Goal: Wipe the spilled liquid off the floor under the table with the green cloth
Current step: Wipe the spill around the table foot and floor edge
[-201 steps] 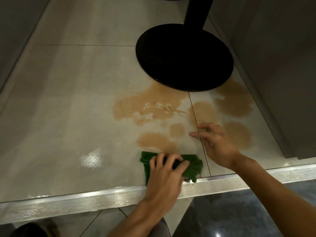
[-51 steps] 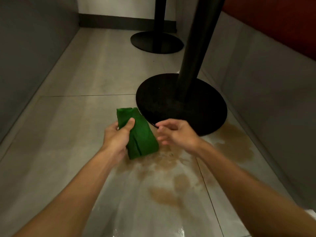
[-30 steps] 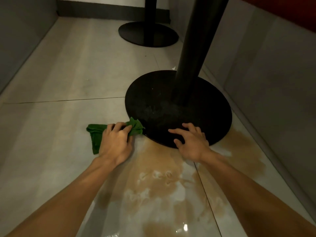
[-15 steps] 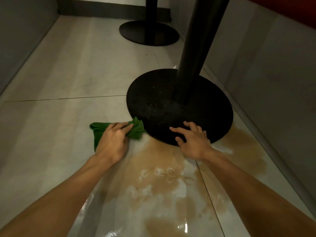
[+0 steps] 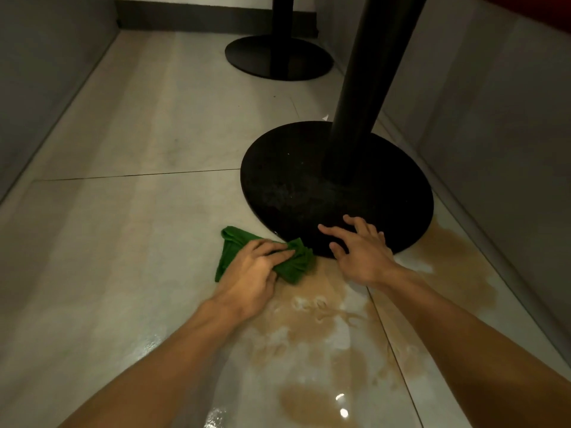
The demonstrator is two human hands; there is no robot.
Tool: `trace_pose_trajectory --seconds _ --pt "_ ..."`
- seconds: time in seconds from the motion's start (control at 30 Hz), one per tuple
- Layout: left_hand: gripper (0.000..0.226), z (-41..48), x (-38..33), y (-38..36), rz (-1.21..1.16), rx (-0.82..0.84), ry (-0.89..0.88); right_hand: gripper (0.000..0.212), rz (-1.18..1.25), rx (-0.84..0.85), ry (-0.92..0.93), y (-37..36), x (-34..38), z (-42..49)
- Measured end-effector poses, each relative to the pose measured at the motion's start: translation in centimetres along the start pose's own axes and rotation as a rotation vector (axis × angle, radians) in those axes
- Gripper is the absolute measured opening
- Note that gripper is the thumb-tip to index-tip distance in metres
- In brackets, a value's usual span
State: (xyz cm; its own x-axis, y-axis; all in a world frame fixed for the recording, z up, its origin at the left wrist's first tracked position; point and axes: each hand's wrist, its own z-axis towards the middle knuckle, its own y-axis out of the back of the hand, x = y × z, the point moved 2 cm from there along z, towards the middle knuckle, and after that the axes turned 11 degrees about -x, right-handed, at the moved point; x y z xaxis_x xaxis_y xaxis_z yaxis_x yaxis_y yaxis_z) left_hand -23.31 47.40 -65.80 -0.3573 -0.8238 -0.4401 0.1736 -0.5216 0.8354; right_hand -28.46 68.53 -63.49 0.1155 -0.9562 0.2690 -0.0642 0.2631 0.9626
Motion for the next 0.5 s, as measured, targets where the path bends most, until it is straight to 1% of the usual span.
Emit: trace_pose_trajectory --seconds 0.07,0.2,0.37,0.43,0.5 --pt "0.057 1.0 1.9 0.9 0.015 0.006 -0.003 0.043 -0.008 0.002 0.002 0.0 0.0 0.0" --pt "0.055 1.7 5.2 2.1 -0.007 -0.007 0.126 0.044 0.002 0.008 0.004 -0.1 0.0 0.0" --pt "0.052 -0.5 5.5 2.6 -0.077 -0.03 0.176 0.044 -0.006 0.014 -0.001 -0.1 -0.1 0.1" --pt "0.051 -2.6 5.3 3.0 -0.079 -0.047 0.222 0.044 -0.004 0.018 -0.003 -0.2 -0.1 0.1" --pt "0.054 -5.1 5.0 3.6 -0.05 -0.101 0.282 0.044 -0.008 0.014 -0.003 -0.3 0.0 0.1"
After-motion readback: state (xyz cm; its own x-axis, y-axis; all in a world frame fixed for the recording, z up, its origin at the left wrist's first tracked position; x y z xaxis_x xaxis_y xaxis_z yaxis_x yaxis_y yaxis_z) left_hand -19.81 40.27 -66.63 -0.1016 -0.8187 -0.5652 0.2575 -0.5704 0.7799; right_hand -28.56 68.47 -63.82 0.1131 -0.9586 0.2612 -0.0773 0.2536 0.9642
